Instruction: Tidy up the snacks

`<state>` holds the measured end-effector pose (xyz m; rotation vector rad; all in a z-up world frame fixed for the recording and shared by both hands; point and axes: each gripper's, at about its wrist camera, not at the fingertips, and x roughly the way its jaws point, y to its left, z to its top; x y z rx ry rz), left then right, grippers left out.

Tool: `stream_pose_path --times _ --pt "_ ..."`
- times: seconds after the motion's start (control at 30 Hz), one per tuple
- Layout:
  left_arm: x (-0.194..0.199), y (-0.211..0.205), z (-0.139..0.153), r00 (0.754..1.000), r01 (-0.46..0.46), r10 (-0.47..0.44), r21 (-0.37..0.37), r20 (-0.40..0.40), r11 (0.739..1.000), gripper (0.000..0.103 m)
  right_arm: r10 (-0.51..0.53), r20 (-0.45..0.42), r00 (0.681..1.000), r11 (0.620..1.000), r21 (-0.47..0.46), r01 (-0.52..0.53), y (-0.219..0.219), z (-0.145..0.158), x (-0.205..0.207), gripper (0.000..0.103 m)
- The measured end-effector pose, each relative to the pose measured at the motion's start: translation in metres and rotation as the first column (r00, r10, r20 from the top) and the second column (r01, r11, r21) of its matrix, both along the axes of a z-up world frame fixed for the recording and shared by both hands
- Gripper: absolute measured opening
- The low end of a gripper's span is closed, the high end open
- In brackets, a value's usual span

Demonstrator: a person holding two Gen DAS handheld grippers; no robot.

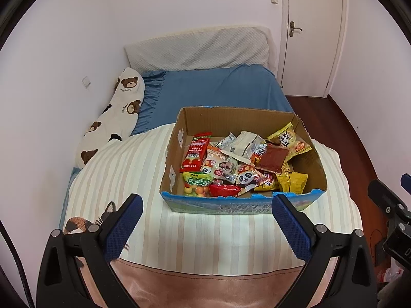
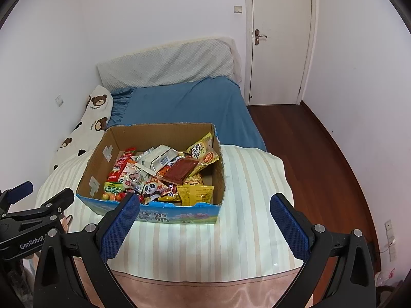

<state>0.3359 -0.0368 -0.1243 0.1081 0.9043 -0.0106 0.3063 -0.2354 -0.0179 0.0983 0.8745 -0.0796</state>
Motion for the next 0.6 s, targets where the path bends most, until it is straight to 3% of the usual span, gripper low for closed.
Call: stream_pose_path --times 0.6 --pt "-0.0059 0.0008 0.0031 1.000 0.009 -0.009 -0.004 0.001 1.000 0.103 0.006 -0.016 1.000 1.000 -0.006 -0.006 0.0053 -0.0045 -0.0027 0.103"
